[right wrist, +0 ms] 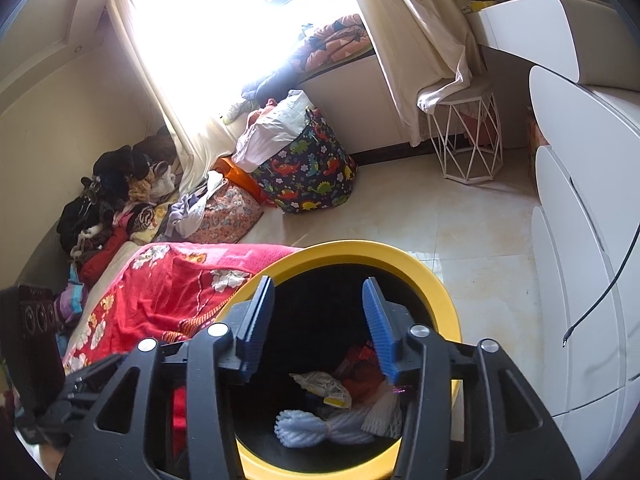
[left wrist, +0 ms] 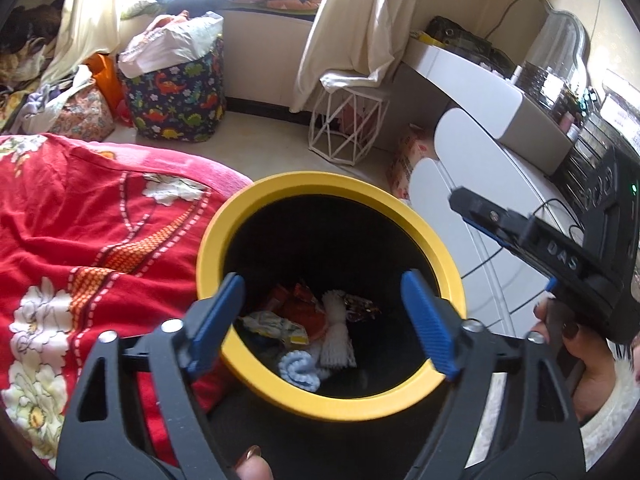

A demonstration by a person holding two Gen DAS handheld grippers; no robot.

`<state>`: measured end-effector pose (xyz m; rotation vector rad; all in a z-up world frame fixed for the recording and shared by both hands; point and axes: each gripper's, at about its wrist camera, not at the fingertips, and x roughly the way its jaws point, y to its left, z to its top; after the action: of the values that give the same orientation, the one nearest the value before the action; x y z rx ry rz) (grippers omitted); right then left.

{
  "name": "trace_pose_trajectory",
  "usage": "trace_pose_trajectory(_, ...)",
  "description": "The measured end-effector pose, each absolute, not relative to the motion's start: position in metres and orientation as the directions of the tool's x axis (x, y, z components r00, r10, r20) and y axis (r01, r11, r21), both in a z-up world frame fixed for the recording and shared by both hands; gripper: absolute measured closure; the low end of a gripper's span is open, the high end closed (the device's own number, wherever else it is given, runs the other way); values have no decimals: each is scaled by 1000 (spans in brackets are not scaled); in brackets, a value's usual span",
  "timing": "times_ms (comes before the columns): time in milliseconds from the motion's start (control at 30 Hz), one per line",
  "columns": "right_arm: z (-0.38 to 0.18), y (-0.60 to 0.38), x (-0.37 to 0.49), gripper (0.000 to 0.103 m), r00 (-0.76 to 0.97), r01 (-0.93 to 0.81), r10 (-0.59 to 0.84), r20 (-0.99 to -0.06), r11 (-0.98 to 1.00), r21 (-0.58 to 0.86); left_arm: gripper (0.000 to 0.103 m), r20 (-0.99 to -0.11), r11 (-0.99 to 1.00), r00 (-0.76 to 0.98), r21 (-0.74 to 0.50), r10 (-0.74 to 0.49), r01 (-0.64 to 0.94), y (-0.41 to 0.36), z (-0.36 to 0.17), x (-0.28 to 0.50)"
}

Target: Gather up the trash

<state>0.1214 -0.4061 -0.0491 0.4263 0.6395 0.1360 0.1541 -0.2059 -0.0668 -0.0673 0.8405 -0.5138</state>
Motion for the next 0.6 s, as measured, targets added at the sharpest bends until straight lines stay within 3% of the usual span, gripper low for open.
trace_pose_trajectory(167, -44, -398, 113, 38, 798, -8, 248, -549, 916, 402, 11, -680, 897, 595, -241, -428, 370, -190, -59, 153)
trace_pose_trajectory(600, -30, -371, 100, 18, 801, -67, 244, -547, 944, 323, 11, -658, 940, 671, -214, -340, 266, -145, -46, 144)
